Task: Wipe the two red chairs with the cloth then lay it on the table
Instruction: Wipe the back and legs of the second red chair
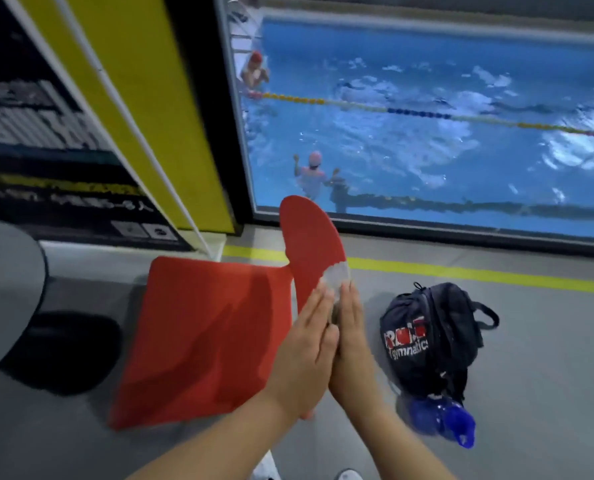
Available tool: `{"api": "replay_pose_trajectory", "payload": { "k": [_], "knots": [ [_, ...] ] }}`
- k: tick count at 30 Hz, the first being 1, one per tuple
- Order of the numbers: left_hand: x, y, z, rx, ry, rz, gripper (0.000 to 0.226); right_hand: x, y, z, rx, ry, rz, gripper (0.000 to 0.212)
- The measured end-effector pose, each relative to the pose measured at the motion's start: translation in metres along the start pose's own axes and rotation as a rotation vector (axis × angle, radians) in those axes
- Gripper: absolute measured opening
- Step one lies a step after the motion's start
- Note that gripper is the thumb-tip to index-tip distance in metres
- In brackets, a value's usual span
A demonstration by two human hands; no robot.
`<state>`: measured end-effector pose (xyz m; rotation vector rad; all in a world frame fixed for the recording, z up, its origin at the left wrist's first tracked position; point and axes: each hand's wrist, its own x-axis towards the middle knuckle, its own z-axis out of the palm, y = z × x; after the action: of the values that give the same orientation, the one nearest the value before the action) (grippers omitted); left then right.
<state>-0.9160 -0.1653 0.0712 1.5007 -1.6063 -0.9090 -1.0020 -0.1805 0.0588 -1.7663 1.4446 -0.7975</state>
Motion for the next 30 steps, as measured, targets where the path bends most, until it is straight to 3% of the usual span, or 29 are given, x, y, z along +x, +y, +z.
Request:
{"api": "replay_pose_trajectory", "payload": {
  "k": [5, 9, 11, 14, 17, 24, 30],
  "knots": [
    [0.013, -0.002, -0.005, -0.068, -0.165, 0.008, 0.047, 0.009, -0.006, -0.005, 0.420, 0.010, 0.227, 0.059],
    [0.050, 0.002, -0.002, -0.046, -0.215, 0.028, 0.051, 0.040, -0.001, -0.017, 0.642, -0.011, 0.268, 0.054],
    [0.068, 0.004, 0.003, -0.053, -0.193, 0.025, 0.050, 0.057, 0.003, -0.020, 0.742, -0.035, 0.253, 0.048],
    [0.092, -0.003, 0.007, -0.105, -0.110, -0.051, 0.048, 0.088, 0.007, -0.020, 0.840, -0.067, 0.269, 0.060],
    [0.122, -0.011, 0.010, -0.076, -0.002, -0.104, 0.050, 0.129, 0.019, -0.016, 0.965, -0.114, 0.281, 0.045],
    [0.203, -0.046, -0.002, -0.063, 0.126, -0.259, 0.060, 0.221, 0.028, 0.003, 1.151, -0.338, 0.341, 0.046],
    [0.250, -0.070, -0.034, 0.133, 0.062, -0.425, 0.060, 0.272, 0.035, 0.031, 1.211, -0.416, 0.404, 0.043]
  ]
}}
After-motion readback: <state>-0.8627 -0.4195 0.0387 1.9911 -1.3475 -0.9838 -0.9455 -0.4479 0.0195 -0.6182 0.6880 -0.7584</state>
